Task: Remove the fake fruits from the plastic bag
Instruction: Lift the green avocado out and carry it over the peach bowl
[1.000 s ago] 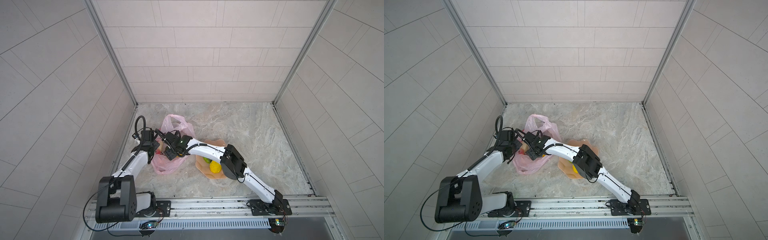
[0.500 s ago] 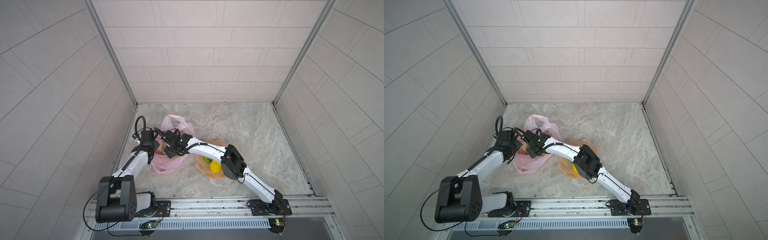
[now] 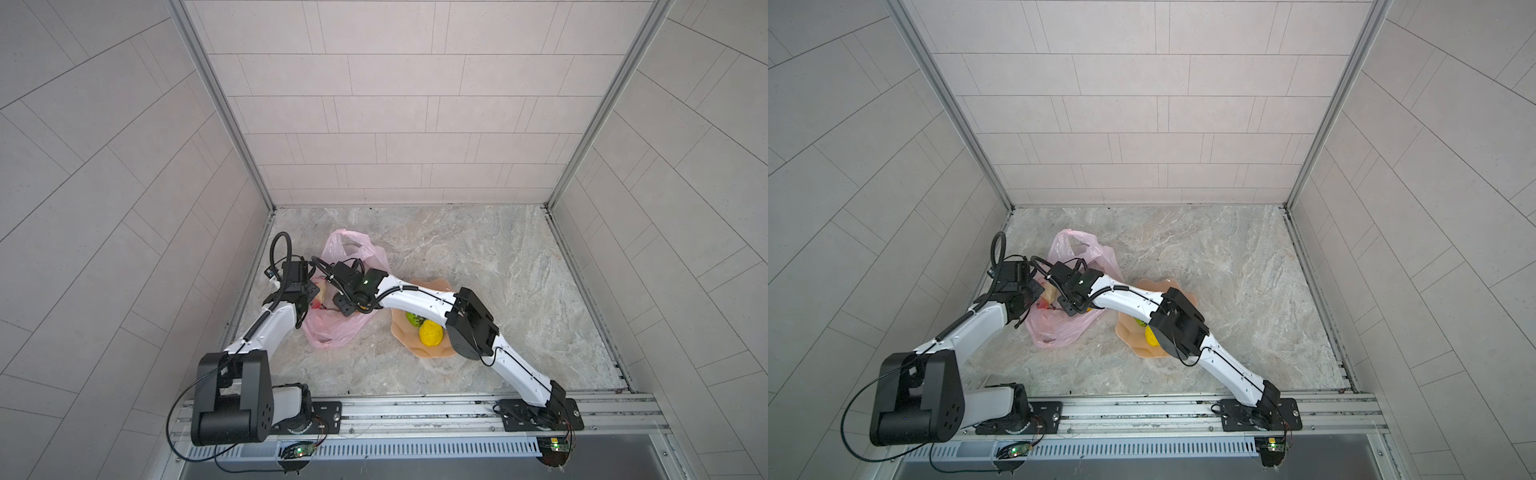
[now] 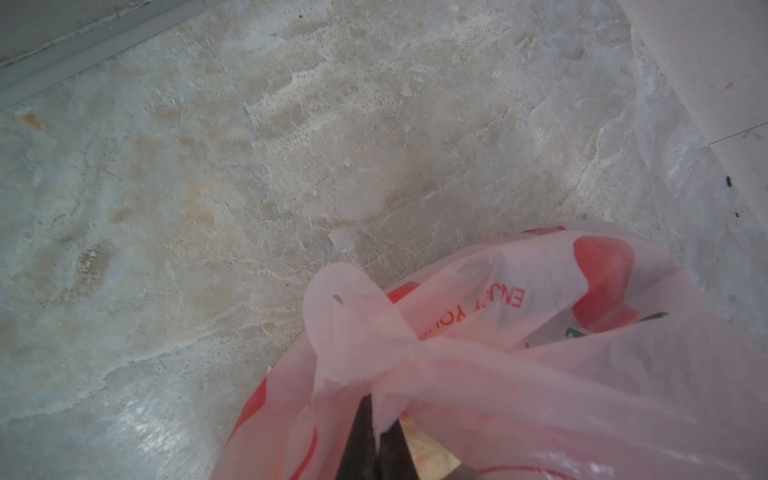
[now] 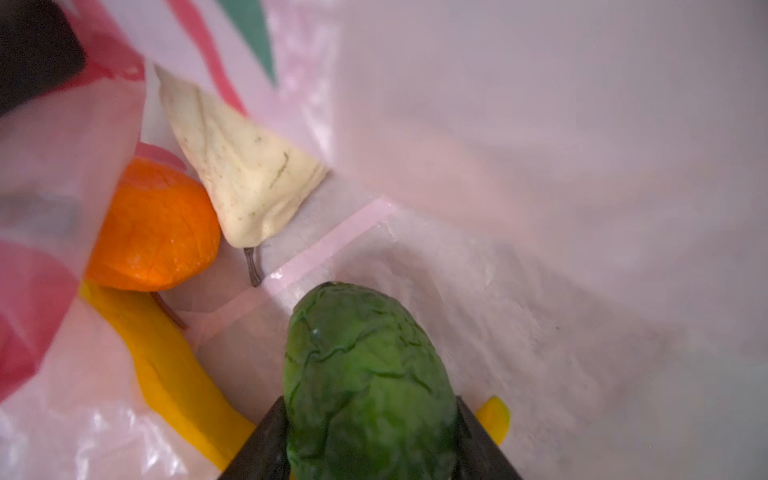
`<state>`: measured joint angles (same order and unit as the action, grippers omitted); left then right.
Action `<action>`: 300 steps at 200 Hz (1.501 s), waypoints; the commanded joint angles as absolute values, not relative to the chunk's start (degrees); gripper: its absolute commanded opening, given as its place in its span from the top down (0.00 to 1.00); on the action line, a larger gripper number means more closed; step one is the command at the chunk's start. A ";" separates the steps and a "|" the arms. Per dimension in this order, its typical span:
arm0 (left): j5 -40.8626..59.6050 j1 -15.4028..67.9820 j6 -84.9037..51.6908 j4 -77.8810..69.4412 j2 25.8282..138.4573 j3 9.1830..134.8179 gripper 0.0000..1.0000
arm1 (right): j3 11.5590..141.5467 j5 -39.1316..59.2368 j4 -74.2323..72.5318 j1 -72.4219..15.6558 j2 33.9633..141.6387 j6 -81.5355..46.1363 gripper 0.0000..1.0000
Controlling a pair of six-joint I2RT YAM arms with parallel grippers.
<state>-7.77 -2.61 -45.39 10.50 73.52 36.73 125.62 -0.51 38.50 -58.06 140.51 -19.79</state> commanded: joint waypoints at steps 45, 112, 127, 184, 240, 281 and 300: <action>-6.75 -2.95 -44.21 9.99 74.95 37.37 0.98 | 113.76 -3.22 33.48 -58.01 124.22 -20.87 0.46; -6.24 -2.88 -43.95 9.69 74.78 37.41 0.98 | 98.83 -5.49 32.27 -57.75 108.20 -22.06 0.46; -6.23 -2.90 -43.95 9.75 74.78 37.38 0.98 | 96.08 -6.16 33.01 -57.50 105.16 -22.64 0.46; -6.25 -2.90 -44.03 9.71 74.71 37.41 0.98 | 82.09 -7.71 34.69 -57.56 92.88 -27.77 0.46; -5.98 -2.75 -44.03 9.76 74.68 37.43 0.98 | 69.71 -11.98 39.58 -57.40 81.83 -31.00 0.46; -6.33 -2.60 -44.03 9.77 74.86 37.32 0.98 | 61.98 -13.80 45.06 -55.81 74.95 -33.03 0.46; -6.32 -2.53 -44.03 9.77 74.99 37.36 0.98 | 59.46 -14.19 47.68 -55.24 72.88 -33.78 0.46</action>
<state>-6.00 -2.61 -44.95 9.72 74.63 36.73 61.98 -11.57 41.95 -55.83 75.77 -31.51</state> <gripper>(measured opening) 0.048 0.543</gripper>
